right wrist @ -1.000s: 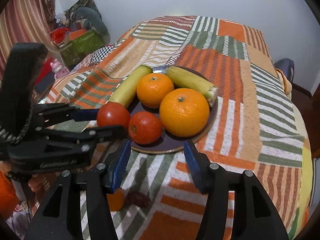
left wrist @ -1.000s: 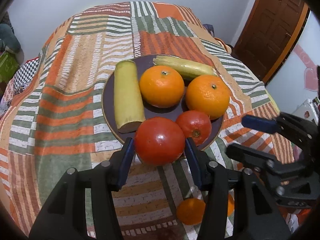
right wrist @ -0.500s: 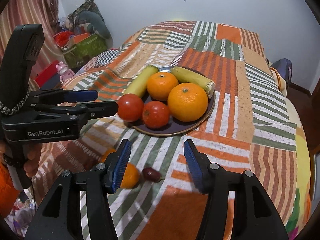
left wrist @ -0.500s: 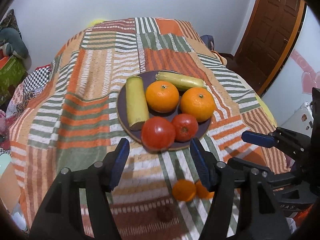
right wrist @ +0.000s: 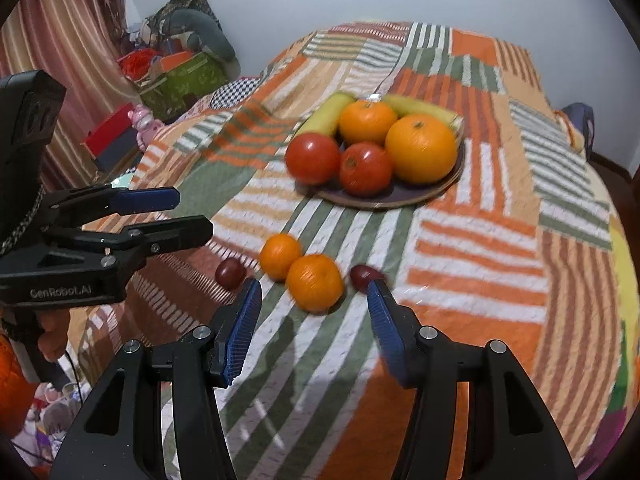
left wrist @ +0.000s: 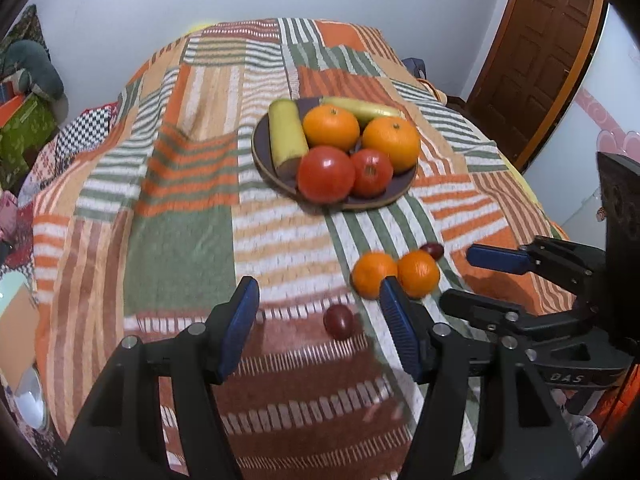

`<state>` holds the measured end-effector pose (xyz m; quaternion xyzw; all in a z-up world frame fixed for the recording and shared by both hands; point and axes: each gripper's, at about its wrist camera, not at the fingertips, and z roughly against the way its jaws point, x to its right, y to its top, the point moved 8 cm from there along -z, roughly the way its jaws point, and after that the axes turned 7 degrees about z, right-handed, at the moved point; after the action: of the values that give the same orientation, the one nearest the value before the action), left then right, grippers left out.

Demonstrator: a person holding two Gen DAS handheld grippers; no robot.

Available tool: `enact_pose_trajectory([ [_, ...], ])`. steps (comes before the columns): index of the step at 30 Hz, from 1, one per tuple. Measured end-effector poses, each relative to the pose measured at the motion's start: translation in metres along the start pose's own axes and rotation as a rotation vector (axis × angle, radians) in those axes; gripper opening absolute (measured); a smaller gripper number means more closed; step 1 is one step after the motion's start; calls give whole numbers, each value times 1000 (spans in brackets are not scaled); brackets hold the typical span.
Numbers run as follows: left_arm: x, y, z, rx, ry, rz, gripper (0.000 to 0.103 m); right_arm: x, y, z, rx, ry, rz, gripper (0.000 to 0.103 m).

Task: Organize fruits
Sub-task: 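Withdraw both grippers from the plate toward the remaining tangerines, then grasp a tangerine with the right gripper while the left gripper grasps another tangerine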

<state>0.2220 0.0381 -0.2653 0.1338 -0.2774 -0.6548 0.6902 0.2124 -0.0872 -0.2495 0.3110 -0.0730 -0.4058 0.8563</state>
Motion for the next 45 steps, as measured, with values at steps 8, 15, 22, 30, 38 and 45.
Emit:
enact_pose_trajectory([
  [8,1,-13,-5,-13,-34,4,46,-8,-4,-21,-55,19,1,47],
  [15,5,-17,-13,-33,-54,8,46,1,-1,-30,-55,-13,-7,45],
  [22,15,-15,-18,-44,-77,2,46,0,0,-32,-48,-24,34,33],
  [30,33,-13,-35,-68,-90,-29,46,8,0,-5,10,-2,7,33],
  [38,44,-8,-59,-95,-65,-51,40,26,-1,13,39,-32,-19,33],
  [45,41,-3,-55,-76,-58,-49,32,36,0,19,53,-43,-30,33],
])
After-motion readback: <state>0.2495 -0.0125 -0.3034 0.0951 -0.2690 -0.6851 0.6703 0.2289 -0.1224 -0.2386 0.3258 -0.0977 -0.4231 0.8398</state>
